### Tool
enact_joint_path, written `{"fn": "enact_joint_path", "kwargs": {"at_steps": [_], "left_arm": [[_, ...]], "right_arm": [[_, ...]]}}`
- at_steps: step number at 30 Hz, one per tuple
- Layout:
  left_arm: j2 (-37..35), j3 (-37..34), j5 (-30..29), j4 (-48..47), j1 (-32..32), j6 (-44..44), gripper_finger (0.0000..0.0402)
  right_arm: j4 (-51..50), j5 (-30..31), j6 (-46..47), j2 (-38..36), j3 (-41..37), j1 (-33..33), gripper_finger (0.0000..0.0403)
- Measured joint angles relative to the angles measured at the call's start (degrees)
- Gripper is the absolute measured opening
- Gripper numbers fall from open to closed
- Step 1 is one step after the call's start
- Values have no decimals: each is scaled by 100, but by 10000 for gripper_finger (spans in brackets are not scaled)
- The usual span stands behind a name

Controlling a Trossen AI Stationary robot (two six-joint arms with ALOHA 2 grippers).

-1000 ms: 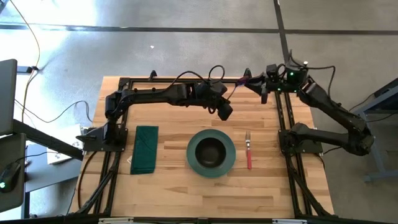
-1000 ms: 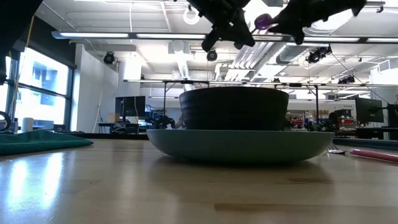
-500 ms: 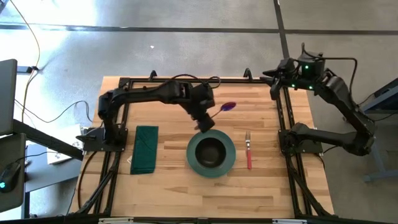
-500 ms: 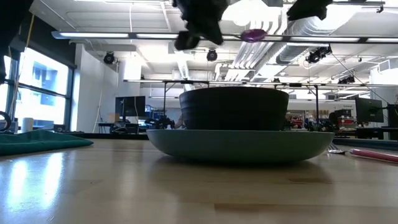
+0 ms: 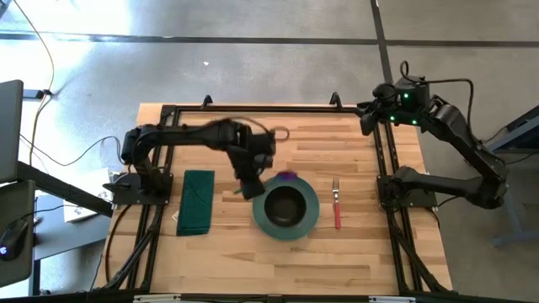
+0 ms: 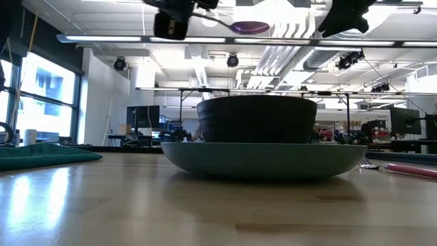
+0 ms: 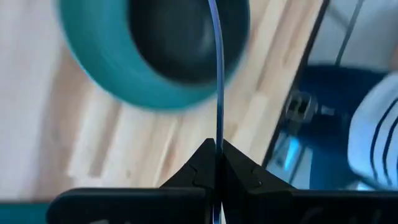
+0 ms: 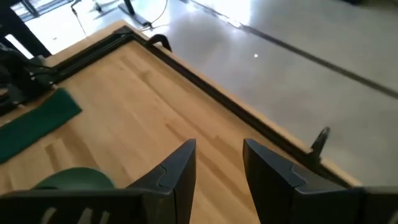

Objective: Set table place
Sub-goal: Put the blue spoon into the black bowl

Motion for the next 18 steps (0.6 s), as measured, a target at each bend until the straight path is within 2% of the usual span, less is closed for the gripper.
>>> {"fn": "enact_joint_path", "kwargs": {"at_steps": [8,13,18], "left_arm": [[8,-829,739,64,-586,466,0],[16,-1450,1619,936,-538,289,0],[18,-1946,2388,1701,-231,-379,0]], "right_arm": [[-70,362,750,-4,0,759,124],[-79,429,975,-4,0,1206,124],[-193,429,929,-4,-2,1530,124]]}}
